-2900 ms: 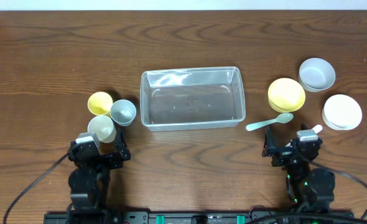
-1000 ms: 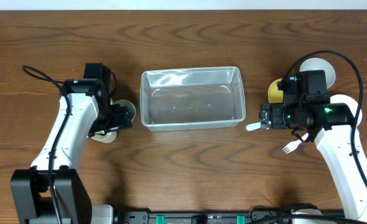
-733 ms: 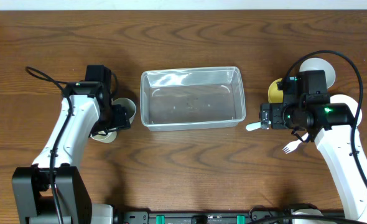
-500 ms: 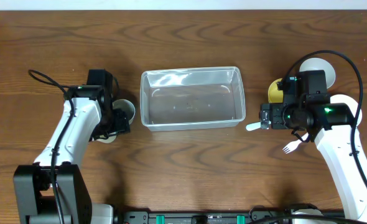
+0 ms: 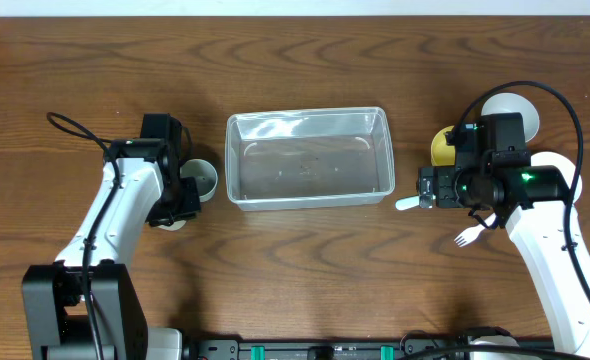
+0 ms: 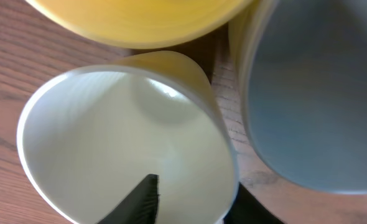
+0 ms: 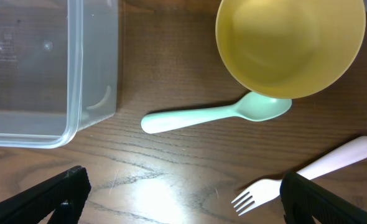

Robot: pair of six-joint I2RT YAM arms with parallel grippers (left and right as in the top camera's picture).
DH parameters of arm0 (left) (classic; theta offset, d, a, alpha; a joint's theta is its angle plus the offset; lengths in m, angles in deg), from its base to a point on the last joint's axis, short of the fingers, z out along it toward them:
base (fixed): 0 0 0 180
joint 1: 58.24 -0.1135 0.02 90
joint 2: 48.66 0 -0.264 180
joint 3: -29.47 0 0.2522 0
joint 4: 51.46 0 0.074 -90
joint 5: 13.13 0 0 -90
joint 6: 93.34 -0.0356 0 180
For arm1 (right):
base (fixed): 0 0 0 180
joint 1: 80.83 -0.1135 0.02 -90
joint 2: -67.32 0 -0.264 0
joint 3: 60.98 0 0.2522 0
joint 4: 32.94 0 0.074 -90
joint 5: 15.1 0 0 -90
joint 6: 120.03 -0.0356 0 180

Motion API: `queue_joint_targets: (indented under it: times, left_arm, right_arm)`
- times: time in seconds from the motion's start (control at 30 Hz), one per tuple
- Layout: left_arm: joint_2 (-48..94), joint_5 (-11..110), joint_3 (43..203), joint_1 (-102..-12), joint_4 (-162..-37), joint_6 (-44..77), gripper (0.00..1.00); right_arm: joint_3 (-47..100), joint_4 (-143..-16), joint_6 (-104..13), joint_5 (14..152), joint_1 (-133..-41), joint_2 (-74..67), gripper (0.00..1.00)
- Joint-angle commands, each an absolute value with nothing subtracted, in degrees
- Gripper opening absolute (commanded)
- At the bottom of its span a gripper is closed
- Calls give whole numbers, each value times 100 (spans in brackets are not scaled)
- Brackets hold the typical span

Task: Pack container
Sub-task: 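Lower the left gripper into the white cup and grasp it, then carry the white cup into the container's back-left corner and release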

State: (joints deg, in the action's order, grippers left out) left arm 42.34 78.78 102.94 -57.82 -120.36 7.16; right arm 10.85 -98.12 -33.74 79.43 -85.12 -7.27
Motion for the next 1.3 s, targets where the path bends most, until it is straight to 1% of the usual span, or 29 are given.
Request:
queue_joint_targets:
  times: [0.0,0.17,0.3,0.33,0.47,0.77,0.9,1.03,1.1,1.27]
  left_arm:
    - [4287,7952,10274,-5819,-12079,681,30]
    - [4287,7952,10274,-5819,-12090,681,22]
    - [4287,7952,10274,-5817,-12130,679,19]
    - [4287,7952,10274,-5817,-12145,681,14]
    - [4287,7950,10274,-5817,-12169,681,6]
    - [4234,7950,10292,-5817,-12193,688,6]
    - [3911,7950,10668,-5817,-12637,738,6]
    - [3316,7943,11553,-5734,-13223,801,6]
    - [3157,7917,12213,-5528,-13459,819,6]
    - [3522,7900,13769,-4789,-13771,814,6]
  right_arm:
    - [1159,-9819,-3431,7985,-8453,-731,98]
    - [1159,-9819,-3429,7985,-8453,-731,99]
    - [1159,-9819,-3429,7983,-8453,-731,99]
    - [1159,-9819,-3429,7983,-8453,-731,99]
    - [1159,-9819,-3429,7983,-8453,-731,99]
    - [1159,-9819,-3429,7983,-8453,-731,99]
    - [1159,-9816,-3429,7983,-8453,-731,98]
    - [1159,-9816,-3429,7983,-8453,-731,99]
    - [1159,-9812,-3426,7983,-8453,-731,98]
    - [1159,-9814,-3429,7983,-8453,-731,98]
